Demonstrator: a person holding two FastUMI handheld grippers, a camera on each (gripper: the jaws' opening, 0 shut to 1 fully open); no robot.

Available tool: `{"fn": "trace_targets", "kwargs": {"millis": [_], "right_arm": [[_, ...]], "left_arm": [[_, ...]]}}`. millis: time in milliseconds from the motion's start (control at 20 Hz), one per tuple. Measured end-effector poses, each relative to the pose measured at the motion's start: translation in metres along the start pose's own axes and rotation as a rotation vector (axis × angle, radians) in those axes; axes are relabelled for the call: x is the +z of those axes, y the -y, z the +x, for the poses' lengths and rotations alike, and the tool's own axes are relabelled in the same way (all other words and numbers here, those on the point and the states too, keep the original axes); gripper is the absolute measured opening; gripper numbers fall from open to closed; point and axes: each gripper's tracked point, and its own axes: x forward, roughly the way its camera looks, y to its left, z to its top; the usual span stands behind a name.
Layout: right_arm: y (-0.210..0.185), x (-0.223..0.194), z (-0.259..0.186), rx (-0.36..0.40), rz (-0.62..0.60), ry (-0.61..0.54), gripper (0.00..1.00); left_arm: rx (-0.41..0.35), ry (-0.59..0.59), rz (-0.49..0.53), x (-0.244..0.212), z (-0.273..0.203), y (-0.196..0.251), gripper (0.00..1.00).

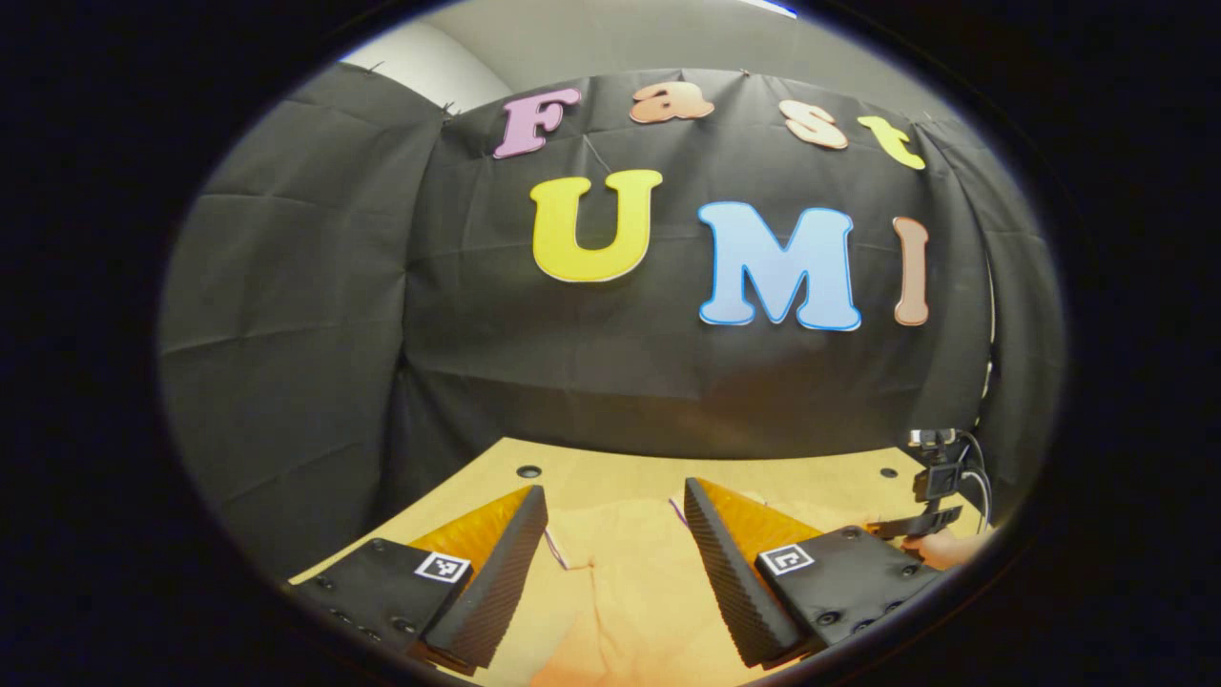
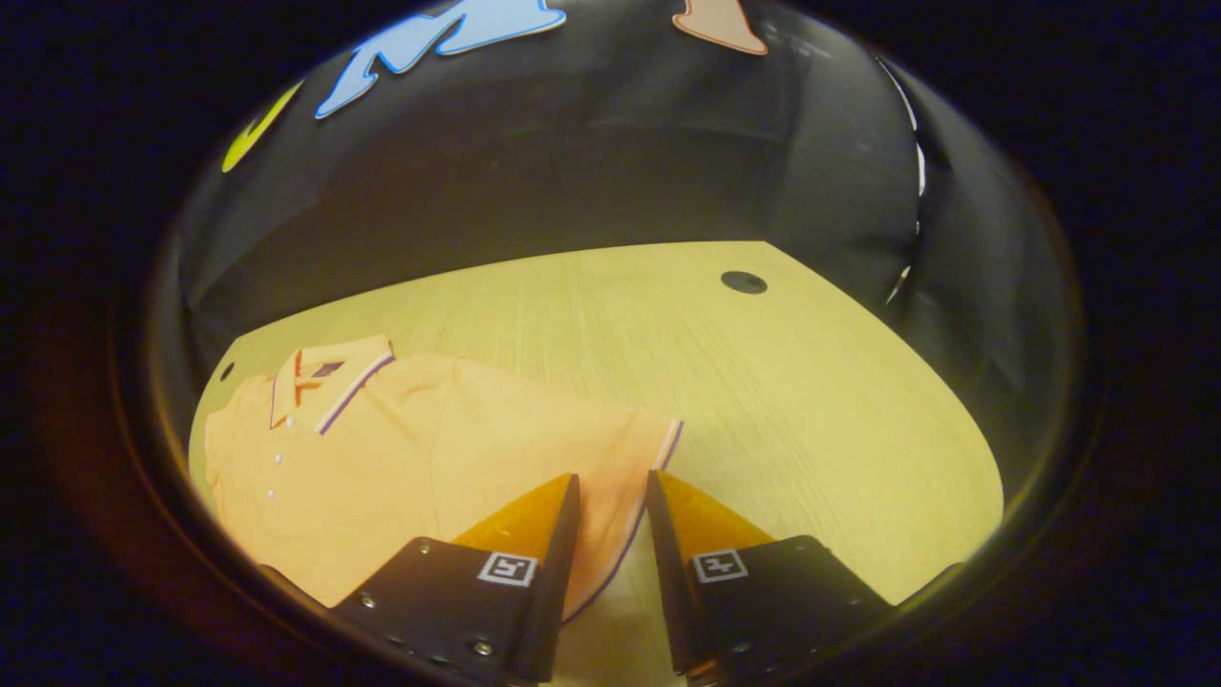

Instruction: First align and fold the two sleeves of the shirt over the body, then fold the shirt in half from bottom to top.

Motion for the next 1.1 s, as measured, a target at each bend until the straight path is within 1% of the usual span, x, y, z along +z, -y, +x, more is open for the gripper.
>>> {"fn": "trace_targets", "kwargs": {"millis": [50,100,150,200,250,300,350,450,600,700,850,900,950,1000,1050,1100], "right_arm": [[-0.004,-0.003,0.002,0.020,0.017,-0.021,0.42],[-0.006,0.001,0.000,0.017,0.040,-0.014,0.14],[-0.008,0.000,0.001,0.023,0.051,-0.030,0.11],[-0.009,0.002,0.000,0.035,0.053,-0.023,0.11],[-0.010,0.001,0.003,0.043,0.067,-0.040,0.07],[-0.010,0.002,0.001,0.048,0.077,-0.044,0.03],[-0.011,0.004,0.000,0.055,0.081,-0.044,0.02],[-0.010,0.013,-0.005,0.053,0.075,-0.019,0.02],[-0.020,0.033,-0.017,0.066,0.057,0.044,0.03],[-0.033,0.041,-0.025,0.086,0.037,0.065,0.02],[-0.059,0.053,-0.037,0.141,0.039,0.092,0.03],[-0.068,0.057,-0.040,0.158,0.039,0.107,0.02],[-0.075,0.061,-0.042,0.170,0.033,0.119,0.02],[-0.082,0.064,-0.045,0.182,0.020,0.127,0.02],[-0.089,0.065,-0.048,0.194,0.007,0.129,0.03],[-0.096,0.065,-0.051,0.204,-0.003,0.130,0.02]], "left_arm": [[-0.002,-0.004,-0.007,-0.002,0.000,0.004,0.97],[-0.002,-0.008,-0.013,-0.004,0.000,0.007,0.97],[-0.002,-0.009,-0.017,-0.004,-0.001,0.010,0.97],[-0.003,-0.011,-0.021,-0.005,-0.003,0.013,0.97],[-0.003,-0.016,-0.020,-0.007,-0.004,0.015,0.94],[0.000,-0.016,-0.017,-0.006,-0.005,0.016,0.94],[0.003,-0.008,-0.012,-0.005,-0.007,0.016,0.97],[0.005,0.005,0.000,0.001,-0.007,0.014,0.97],[-0.009,0.018,0.011,0.007,-0.004,0.013,0.97],[-0.012,0.025,0.021,0.011,-0.003,0.011,0.97],[-0.022,0.031,0.021,0.012,-0.005,0.007,0.97],[-0.023,0.029,0.019,0.011,-0.005,0.004,0.94],[-0.022,0.028,0.017,0.010,-0.005,0.000,0.97],[-0.020,0.028,0.013,0.010,-0.004,-0.005,0.92],[-0.020,0.028,0.008,0.010,-0.004,-0.009,0.92],[-0.019,0.026,0.004,0.010,-0.002,-0.012,0.94]]}}
